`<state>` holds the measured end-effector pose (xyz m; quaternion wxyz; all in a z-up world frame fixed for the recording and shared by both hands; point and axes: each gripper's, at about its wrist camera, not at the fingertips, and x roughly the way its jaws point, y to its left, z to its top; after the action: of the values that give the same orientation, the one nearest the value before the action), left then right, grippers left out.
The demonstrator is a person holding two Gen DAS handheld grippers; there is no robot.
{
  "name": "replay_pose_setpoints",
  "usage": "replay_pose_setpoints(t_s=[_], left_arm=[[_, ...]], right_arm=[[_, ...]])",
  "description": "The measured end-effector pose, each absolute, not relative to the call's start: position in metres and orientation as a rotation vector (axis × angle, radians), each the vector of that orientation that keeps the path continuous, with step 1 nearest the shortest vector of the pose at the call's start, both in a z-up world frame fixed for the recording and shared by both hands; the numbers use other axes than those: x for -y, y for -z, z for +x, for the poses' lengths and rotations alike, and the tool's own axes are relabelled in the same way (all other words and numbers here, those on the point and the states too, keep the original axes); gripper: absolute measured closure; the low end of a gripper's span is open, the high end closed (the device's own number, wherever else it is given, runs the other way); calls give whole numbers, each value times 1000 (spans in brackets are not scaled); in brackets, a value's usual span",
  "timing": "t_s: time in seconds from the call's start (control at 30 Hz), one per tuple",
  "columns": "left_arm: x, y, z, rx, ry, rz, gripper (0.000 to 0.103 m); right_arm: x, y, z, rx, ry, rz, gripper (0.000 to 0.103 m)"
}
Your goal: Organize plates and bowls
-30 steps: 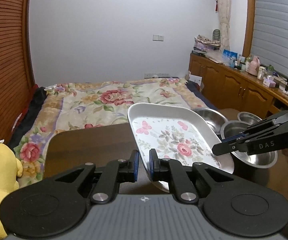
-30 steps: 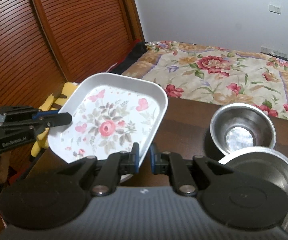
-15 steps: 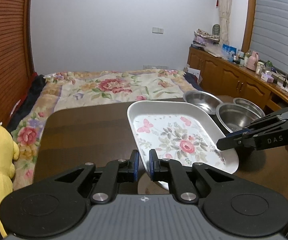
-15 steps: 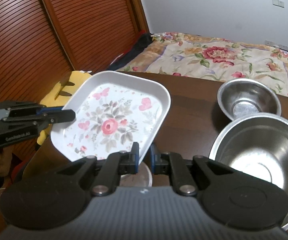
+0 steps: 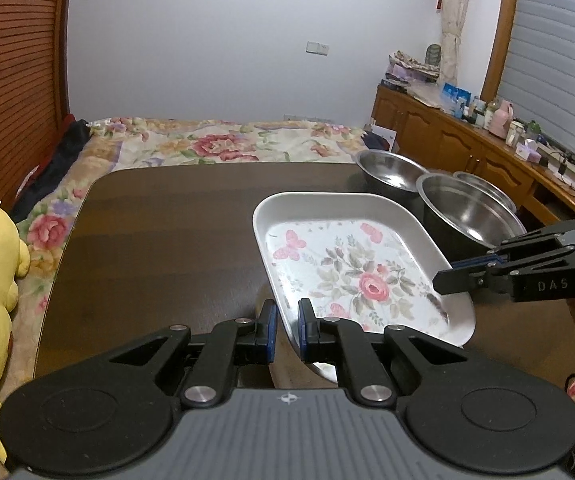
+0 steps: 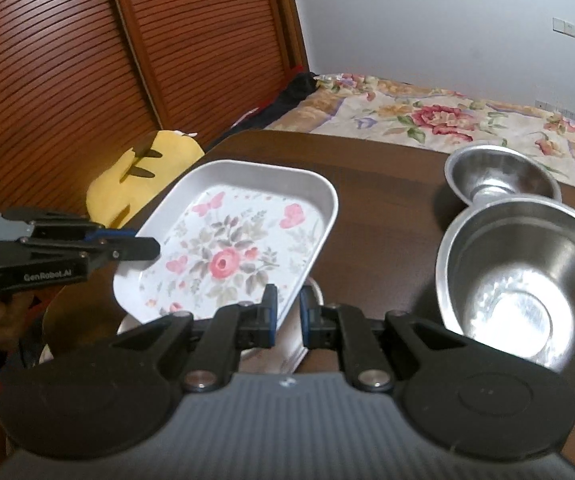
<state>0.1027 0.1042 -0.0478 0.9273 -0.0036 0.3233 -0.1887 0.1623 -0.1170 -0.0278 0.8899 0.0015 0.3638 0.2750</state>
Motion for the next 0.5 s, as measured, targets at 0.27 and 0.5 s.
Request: replay_pose_setpoints(t_s=[0.27,0.5], left_arm=[[-104,56,92,-674,382,-18,91],[-102,62,88,-687,374,-27,91]], right_arm=[[123,37,149,-776,-578,36,90],[125,43,137,-774,-577,50,89]])
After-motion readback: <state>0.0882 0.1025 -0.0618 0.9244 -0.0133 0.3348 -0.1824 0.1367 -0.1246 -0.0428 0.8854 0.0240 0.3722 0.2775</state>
